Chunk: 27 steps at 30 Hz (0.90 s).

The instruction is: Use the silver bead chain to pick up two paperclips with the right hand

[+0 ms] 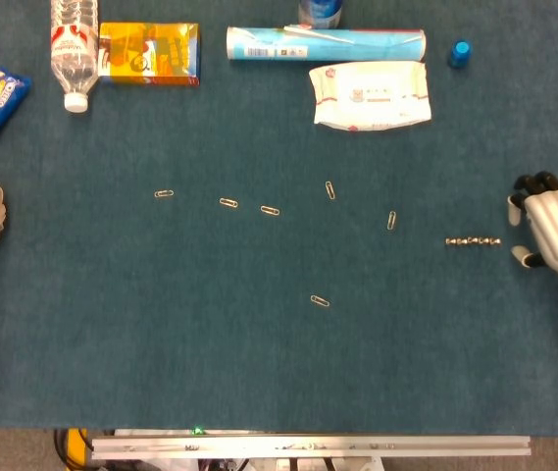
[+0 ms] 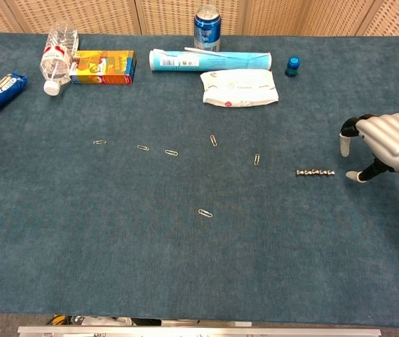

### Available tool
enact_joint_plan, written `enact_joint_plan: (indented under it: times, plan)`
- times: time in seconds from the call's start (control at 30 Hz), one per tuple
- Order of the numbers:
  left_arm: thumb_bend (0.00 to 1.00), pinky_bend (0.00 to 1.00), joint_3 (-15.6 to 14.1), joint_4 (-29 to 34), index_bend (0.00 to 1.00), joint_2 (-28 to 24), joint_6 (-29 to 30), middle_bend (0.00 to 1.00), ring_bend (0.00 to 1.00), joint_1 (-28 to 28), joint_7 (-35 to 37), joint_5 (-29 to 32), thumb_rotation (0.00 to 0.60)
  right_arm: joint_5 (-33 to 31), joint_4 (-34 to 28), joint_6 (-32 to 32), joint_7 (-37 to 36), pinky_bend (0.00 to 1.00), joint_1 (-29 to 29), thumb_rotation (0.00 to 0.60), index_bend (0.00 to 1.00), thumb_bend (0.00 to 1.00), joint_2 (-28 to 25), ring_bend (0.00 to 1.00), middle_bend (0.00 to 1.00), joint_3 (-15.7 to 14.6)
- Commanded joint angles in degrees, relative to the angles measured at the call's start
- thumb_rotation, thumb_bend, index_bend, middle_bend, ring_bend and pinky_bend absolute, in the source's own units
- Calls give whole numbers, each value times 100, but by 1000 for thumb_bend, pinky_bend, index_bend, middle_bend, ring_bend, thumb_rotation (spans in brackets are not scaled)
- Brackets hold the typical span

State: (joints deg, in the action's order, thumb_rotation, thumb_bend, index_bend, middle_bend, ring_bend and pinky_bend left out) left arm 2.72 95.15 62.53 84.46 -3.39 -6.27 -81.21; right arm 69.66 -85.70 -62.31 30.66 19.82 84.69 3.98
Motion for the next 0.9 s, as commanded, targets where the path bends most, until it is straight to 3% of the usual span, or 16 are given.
enact_joint_plan:
  times: [0.03,0.23,0.5,0.9]
  plan:
    - [55,525,0,4,548,-7,-7,482,409,-1,2,6,600,-111,-16,55,85,346,46,600,542,136,56,222,294,3]
    - [54,525,6,10,548,-19,-5,482,409,4,9,20,600,-242,-43,121,160,345,110,600,544,137,122,222,293,-38]
    - [54,525,7,15,548,-32,7,481,409,14,31,16,600,-373,-14,159,194,345,174,600,557,213,166,222,294,-65]
    - [55,525,9,20,548,-36,1,482,409,15,41,22,600,-659,-74,274,393,328,304,600,557,212,160,210,284,-121]
